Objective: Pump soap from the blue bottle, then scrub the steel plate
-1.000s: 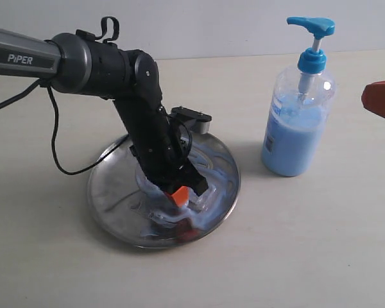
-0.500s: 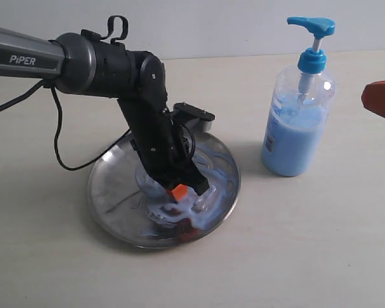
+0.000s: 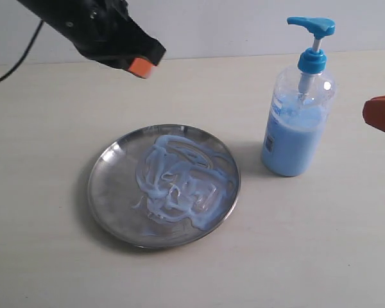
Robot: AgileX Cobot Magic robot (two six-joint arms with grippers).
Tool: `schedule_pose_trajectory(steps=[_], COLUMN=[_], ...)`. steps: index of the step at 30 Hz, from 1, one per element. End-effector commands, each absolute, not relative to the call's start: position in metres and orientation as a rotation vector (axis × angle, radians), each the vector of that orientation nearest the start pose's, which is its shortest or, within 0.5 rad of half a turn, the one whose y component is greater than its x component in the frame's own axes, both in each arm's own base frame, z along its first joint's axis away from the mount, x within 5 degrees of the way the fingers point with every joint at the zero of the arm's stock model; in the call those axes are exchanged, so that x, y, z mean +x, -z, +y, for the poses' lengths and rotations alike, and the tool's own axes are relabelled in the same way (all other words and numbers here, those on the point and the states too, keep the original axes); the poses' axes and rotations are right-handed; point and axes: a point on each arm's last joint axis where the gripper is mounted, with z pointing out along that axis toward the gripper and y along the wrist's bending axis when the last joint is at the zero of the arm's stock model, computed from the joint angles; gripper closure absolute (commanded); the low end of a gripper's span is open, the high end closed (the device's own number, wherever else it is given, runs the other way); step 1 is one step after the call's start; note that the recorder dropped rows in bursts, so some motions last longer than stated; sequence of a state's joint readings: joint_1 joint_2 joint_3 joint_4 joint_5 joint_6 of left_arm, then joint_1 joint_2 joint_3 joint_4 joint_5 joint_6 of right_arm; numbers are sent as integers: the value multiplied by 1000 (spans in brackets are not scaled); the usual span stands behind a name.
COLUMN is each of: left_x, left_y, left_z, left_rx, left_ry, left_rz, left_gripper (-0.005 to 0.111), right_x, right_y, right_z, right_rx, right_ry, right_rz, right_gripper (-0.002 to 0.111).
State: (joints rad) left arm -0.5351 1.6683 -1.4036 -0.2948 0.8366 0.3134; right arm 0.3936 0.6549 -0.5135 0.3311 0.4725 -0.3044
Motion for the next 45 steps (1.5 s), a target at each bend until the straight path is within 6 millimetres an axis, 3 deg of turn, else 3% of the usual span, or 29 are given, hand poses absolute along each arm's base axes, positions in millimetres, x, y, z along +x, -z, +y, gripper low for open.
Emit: schedule_pose_trajectory(steps=[1, 4, 9, 16, 19, 24, 29, 45], left_x=[272, 235, 188, 115, 100, 87, 87, 88], left_y=[-334, -353, -369, -378, -377, -370, -365, -365], left_z=[-169, -143, -117, -77, -67, -58, -58, -57], left_rx=[779, 725, 677, 575, 523, 455, 398, 451], left_ry=[457, 449, 460, 481, 493, 511, 555, 494], left_rz=[2365, 2270, 2143, 1891, 1805, 1697, 1663, 1649], left_gripper=[107, 107, 107, 107, 107, 107, 107, 107], right_x=[114, 114, 114, 114, 114, 114, 114, 114], right_y=[-291, -291, -291, -291, -291, -291, -291, -291], right_z=[62, 62, 62, 62, 62, 62, 62, 62], right_rx=[-530, -529, -529, -529, -529, -529, -529, -529], right_ry=[-367, -368, -368, -368, -368, -368, -368, -368], right_rz=[2026, 2026, 2026, 2026, 2026, 2026, 2026, 2026], right_gripper=[108, 108, 108, 108, 108, 108, 108, 108])
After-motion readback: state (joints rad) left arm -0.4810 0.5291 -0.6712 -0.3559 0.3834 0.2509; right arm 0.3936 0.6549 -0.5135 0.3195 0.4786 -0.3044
